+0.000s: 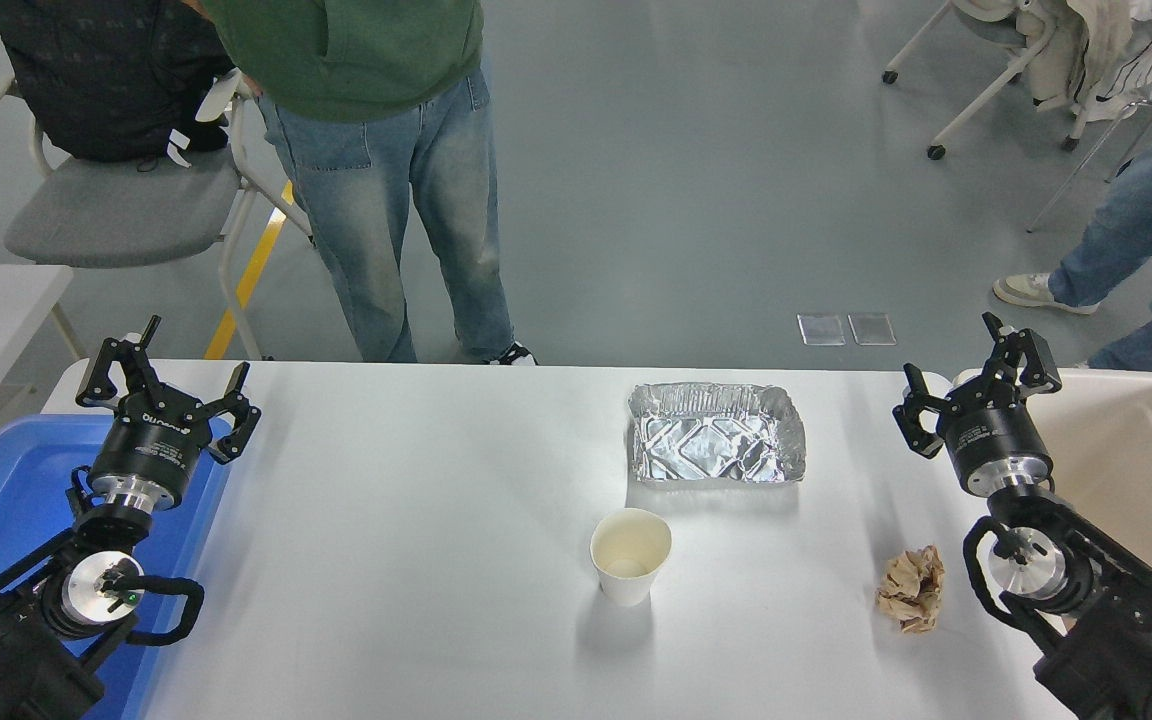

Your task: Clean the table surface

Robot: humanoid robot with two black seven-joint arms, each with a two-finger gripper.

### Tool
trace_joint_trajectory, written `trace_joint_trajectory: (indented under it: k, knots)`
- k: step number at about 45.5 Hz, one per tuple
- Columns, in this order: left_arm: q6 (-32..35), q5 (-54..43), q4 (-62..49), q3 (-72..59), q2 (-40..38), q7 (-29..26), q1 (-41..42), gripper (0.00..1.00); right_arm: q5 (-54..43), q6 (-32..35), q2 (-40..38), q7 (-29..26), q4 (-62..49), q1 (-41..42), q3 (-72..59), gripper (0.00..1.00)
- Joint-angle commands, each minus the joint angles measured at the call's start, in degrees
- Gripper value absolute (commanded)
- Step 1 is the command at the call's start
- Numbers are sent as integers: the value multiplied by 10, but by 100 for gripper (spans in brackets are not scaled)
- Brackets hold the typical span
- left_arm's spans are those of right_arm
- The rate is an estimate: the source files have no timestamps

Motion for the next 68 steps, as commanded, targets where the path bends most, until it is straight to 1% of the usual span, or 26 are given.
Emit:
trace_joint_trajectory:
  k: [1, 3, 8, 11, 15, 17, 18, 21, 29, 37, 47, 50, 53, 56, 59, 64, 68]
  knots:
    - [0, 0, 0, 0, 0, 1, 0, 99, -16, 8, -79, 6, 161, -45, -18, 100]
    - [0, 0, 0, 0, 0, 1, 0, 99, -48, 11, -115, 1, 214, -57, -37, 100]
    - [0, 0, 0, 0, 0, 1, 0, 99, -106, 15, -152, -11, 233, -55, -98, 100]
    - [0, 0, 0, 0, 1, 1, 0, 99, -107, 15, -169, -51, 247, -52, -115, 100]
    - [0, 0, 0, 0, 1, 1, 0, 99, -102, 12, -195, -123, 283, -51, -116, 100]
    - [0, 0, 0, 0, 0, 1, 0, 99, -75, 11, -221, -159, 316, -44, -121, 100]
    - [0, 0, 0, 0, 0, 1, 0, 99, -63, 8, -232, -166, 324, -38, -127, 100]
    - [0, 0, 0, 0, 0, 1, 0, 99, -43, 7, -255, -171, 336, -20, -137, 100]
    - [0, 0, 0, 0, 0, 1, 0, 99, -54, -4, -318, -171, 364, 46, -236, 100]
    - [0, 0, 0, 0, 1, 1, 0, 99, -67, -1, -342, -172, 394, 119, -307, 100]
    - [0, 0, 0, 0, 0, 1, 0, 99, -178, 1, -375, -182, 472, 197, -360, 100]
    - [0, 0, 0, 0, 1, 1, 0, 99, -221, 0, -379, -218, 494, 222, -383, 100]
    - [0, 0, 0, 0, 1, 1, 0, 99, -244, -5, -379, -267, 512, 252, -412, 100]
    - [0, 0, 0, 0, 1, 1, 0, 99, -245, -8, -379, -316, 528, 285, -447, 100]
    - [0, 0, 0, 0, 0, 1, 0, 99, -240, -9, -381, -351, 540, 318, -476, 100]
    - [0, 0, 0, 0, 0, 1, 0, 99, -211, 1, -379, -397, 541, 373, -514, 100]
    - [0, 0, 0, 0, 0, 1, 0, 99, -195, 1, -374, -402, 545, 411, -547, 100]
